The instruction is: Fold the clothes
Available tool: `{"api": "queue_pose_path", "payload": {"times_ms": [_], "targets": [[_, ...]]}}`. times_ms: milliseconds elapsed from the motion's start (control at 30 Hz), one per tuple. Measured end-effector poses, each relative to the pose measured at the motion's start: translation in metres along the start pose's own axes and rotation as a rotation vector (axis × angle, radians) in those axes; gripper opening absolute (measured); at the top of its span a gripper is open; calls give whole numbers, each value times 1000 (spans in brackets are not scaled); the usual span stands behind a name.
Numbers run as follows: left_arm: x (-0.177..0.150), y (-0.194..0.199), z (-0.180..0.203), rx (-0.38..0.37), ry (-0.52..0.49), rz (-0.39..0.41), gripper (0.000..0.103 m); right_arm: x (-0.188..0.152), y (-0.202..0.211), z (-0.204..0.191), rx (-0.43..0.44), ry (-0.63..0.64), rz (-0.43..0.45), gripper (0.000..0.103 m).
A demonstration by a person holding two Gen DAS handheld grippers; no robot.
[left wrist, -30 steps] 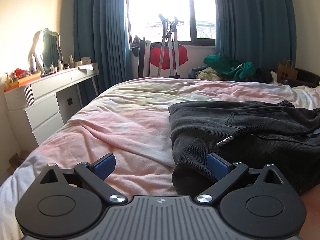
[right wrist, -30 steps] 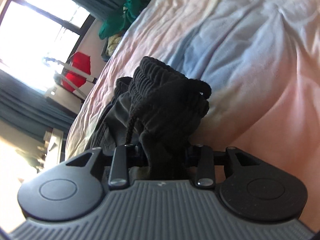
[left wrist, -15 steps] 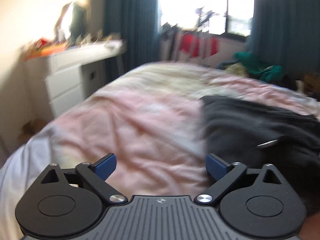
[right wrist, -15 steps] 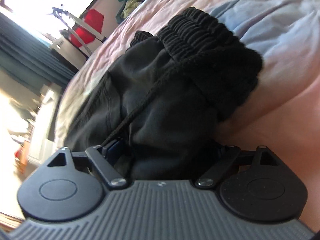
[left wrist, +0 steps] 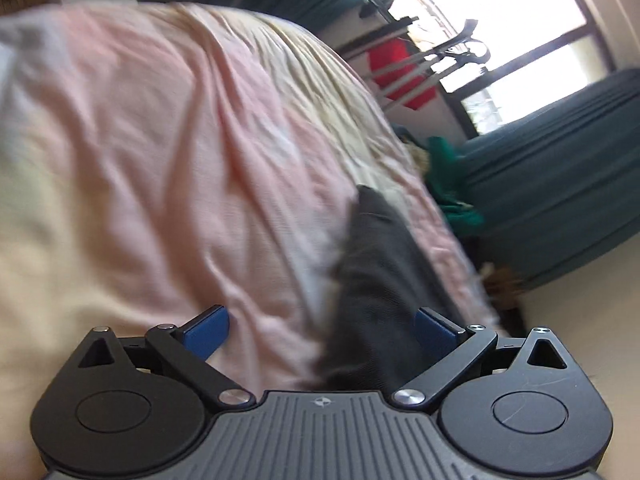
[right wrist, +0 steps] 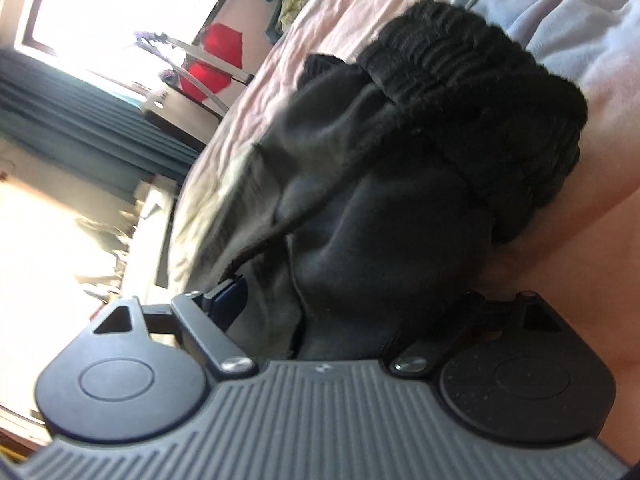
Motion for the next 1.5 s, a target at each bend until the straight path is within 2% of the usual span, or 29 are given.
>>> {"api": "queue_pose_path", "payload": {"times_ms": [167, 200, 267, 333, 367, 433, 533, 633, 733, 833, 867, 933, 1000, 1100, 1300, 1400, 1500], "targets": [[1, -31, 14, 1, -87, -67, 99, -1, 4, -4, -17, 16, 5, 82], [1, -34, 18, -22, -96, -81, 99, -1, 5, -7, -7, 23, 11, 83], [0, -42, 28, -97, -95, -120, 99, 3, 12, -15, 66, -1, 41, 83], [-5, -50, 38, -240, -21, -208, 96, 9, 22, -25, 173, -37, 73, 83], [-7, -53, 41, -267, 7, -236, 100, 11, 27, -30, 222, -46, 87, 83], [-8, -58, 42, -222, -20, -246, 98, 11, 30, -38, 261, -27, 101, 83], [-11, -67, 38, -225, -4, -267, 97, 7, 25, -30, 195, -25, 107, 83], [-16, -74, 41, -232, -33, -279, 97, 4, 20, -21, 129, -23, 113, 83], [-21, -78, 48, -214, -78, -308, 84, 0, 15, -13, 62, -21, 119, 80], [-24, -77, 47, -192, -99, -288, 74, -4, 11, -4, -4, -19, 125, 72], [-26, -77, 47, -177, -119, -282, 68, -5, 11, -2, -21, -16, 128, 66], [-26, -75, 49, -161, -156, -271, 61, -11, 18, -7, -27, 2, 147, 56], [-24, -67, 45, -156, -156, -262, 49, -12, 26, -11, -22, 29, 167, 44], [-20, -54, 44, -167, -116, -246, 37, -10, 35, -19, -3, 60, 194, 38], [-24, -4, 56, -177, -126, -167, 34, -7, 57, -49, 81, 105, 233, 35], [-21, 21, 69, -191, -106, -120, 33, -4, 66, -62, 121, 102, 221, 35], [-17, 17, 106, -199, -141, -103, 33, 2, 83, -70, 157, 103, 239, 35]]}}
Point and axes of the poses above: each gripper's, at about its wrist camera, not at the fingertips, and y roughly against the way its jaws point, z to its right, x to its top, the point moved 8 cm from there along -y, roughly the way its jaws point, and after that the axes turned 7 degrees about -y, right-handed, at the moved point
